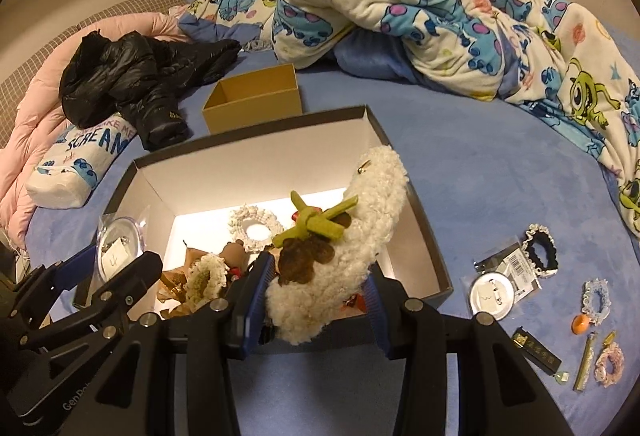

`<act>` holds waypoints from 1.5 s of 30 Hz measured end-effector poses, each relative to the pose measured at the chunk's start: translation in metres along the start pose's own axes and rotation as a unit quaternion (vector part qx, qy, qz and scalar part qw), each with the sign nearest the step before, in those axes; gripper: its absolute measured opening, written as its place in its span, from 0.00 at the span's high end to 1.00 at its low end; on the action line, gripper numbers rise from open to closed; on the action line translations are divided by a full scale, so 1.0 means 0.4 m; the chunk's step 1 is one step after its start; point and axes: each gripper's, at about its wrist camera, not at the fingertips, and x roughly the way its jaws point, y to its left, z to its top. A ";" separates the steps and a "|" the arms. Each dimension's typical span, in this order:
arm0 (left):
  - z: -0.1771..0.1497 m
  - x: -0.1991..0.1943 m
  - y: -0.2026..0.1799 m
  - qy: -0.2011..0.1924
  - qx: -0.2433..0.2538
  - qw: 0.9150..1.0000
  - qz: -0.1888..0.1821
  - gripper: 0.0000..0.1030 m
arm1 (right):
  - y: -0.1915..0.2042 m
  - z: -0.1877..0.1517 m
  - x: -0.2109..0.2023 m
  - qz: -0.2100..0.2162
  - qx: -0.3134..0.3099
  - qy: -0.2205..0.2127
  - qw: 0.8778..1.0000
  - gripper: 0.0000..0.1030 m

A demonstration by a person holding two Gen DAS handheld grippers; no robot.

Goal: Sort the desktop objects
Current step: 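Open both grippers to drop the badge and plush clip into the box, then withdraw both grippers from the box toward the remaining items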

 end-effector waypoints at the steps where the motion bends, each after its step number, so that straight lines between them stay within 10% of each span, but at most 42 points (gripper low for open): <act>1: -0.003 0.005 0.003 0.002 -0.001 1.000 0.000 0.37 | 0.000 0.000 0.005 0.000 0.001 0.001 1.000 0.57; 11: -0.025 0.042 0.030 0.010 -0.020 1.000 -0.013 0.35 | 0.007 0.009 0.019 -0.001 -0.005 -0.003 1.000 0.57; 19: -0.026 0.028 0.019 -0.006 -0.006 1.000 0.001 0.05 | 0.033 0.013 0.001 0.012 -0.025 -0.017 0.999 0.31; 35: 0.019 -0.044 -0.008 -0.039 -0.015 0.999 -0.024 0.00 | -0.042 0.042 -0.094 0.011 0.028 -0.057 0.998 0.27; 45: 0.014 -0.060 -0.193 -0.025 0.036 0.997 -0.059 0.00 | -0.215 0.016 -0.179 -0.044 0.078 -0.066 0.994 0.23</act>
